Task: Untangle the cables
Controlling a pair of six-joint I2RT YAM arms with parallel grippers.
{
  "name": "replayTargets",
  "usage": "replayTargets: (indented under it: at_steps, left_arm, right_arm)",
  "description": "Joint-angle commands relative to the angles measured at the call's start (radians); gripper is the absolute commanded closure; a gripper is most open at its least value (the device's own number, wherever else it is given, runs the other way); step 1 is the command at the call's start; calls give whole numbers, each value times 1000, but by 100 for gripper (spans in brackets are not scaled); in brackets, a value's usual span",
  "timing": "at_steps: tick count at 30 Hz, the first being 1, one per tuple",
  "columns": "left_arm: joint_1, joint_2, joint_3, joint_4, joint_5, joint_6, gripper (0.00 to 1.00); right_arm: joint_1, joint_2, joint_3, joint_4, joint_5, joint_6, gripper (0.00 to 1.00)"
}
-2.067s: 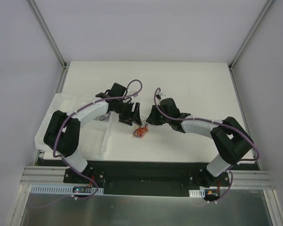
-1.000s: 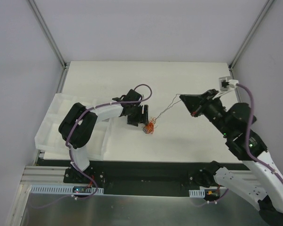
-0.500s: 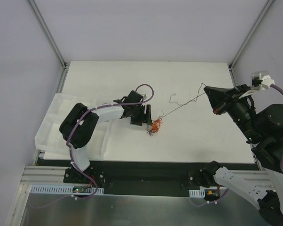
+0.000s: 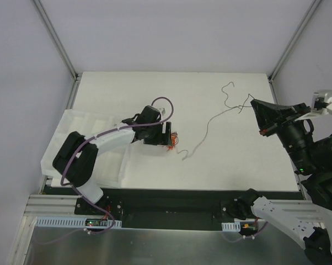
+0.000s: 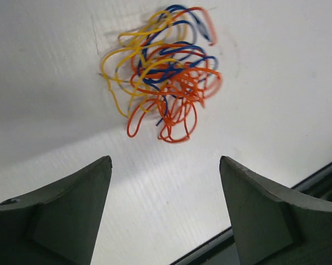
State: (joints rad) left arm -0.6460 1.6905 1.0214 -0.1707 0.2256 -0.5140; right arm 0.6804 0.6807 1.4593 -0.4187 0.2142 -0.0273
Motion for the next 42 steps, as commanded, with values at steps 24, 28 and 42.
replayTargets:
  at_steps: [24,28,42]
  left_arm:
    - [-33,-514,98,96,388,177,18]
    - [-56,-483,74,94,354,183,18]
    - [-127,-344,39,22,229,157,25]
  right_arm:
    - [-4,-99,-410,-106,-65,165,99]
    - [-4,-98,-552,-74,-149,220,99]
    - [-4,164,-935,333,-449,471,94]
